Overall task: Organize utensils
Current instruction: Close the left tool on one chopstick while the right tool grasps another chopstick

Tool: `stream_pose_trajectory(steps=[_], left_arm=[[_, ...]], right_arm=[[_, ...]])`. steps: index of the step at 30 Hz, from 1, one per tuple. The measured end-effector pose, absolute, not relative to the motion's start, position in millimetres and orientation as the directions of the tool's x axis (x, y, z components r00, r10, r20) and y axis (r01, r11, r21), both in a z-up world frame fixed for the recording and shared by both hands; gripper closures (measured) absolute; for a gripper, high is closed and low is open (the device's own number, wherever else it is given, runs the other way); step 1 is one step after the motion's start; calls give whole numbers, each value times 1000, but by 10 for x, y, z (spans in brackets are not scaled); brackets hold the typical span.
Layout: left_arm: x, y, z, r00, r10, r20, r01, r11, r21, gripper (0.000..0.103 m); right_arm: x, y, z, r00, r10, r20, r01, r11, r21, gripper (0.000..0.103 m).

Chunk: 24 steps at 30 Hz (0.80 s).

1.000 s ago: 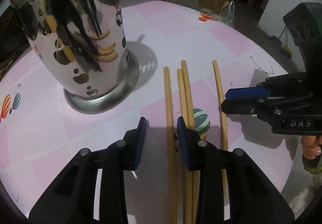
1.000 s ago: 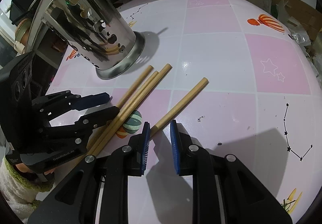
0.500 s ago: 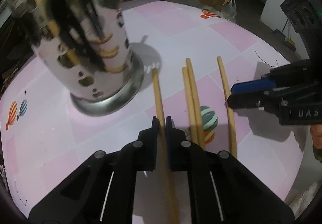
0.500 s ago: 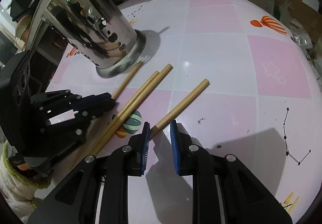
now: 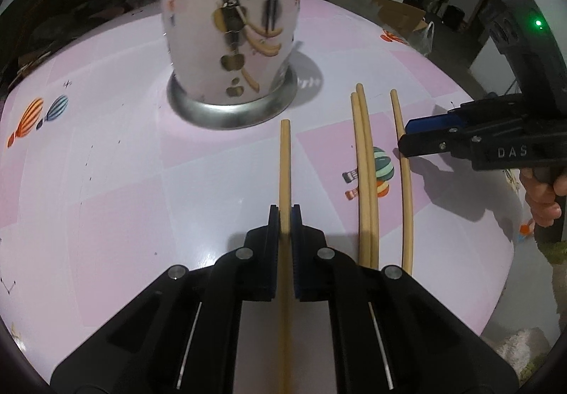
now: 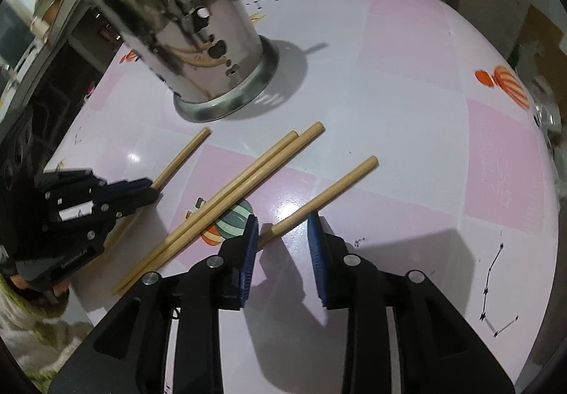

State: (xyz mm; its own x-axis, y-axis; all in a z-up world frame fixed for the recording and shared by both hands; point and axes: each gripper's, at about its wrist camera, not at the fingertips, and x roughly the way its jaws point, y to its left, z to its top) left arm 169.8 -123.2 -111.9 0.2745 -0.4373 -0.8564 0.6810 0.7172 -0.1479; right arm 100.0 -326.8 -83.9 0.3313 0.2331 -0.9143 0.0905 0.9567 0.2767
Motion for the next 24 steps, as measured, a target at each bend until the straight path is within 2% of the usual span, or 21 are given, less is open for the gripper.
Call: stream_pose_trajectory(steps=[3, 9, 13, 16, 22, 24], left_arm=[[1688, -1210, -1124, 272, -444, -854, 680, 717, -156, 97], [1731, -1178, -1123, 263, -456, -850, 678, 714, -173, 97], [1733, -1176, -1122, 263, -462, -847, 674, 716, -181, 97], [1742, -1171, -1126, 259, -471, -843, 672, 715, -193, 97], [1762, -1137, -1131, 243, -488, -839, 668, 711, -220, 97], [1771, -1123, -1132, 238, -495, -835, 664, 711, -232, 97]], right_arm=[[968, -3280, -843, 342, 217, -914, 149, 948, 281, 60], [1025, -3107, -854, 367, 115, -923, 192, 962, 197, 59], [1099, -2849, -883, 338, -1, -941, 71, 997, 24, 59], [1099, -2811, -882, 316, 30, -948, -43, 999, 17, 59], [1023, -2722, -859, 209, 26, -978, -389, 919, -59, 59], [1038, -2779, -853, 183, 36, -982, -388, 921, -39, 58]])
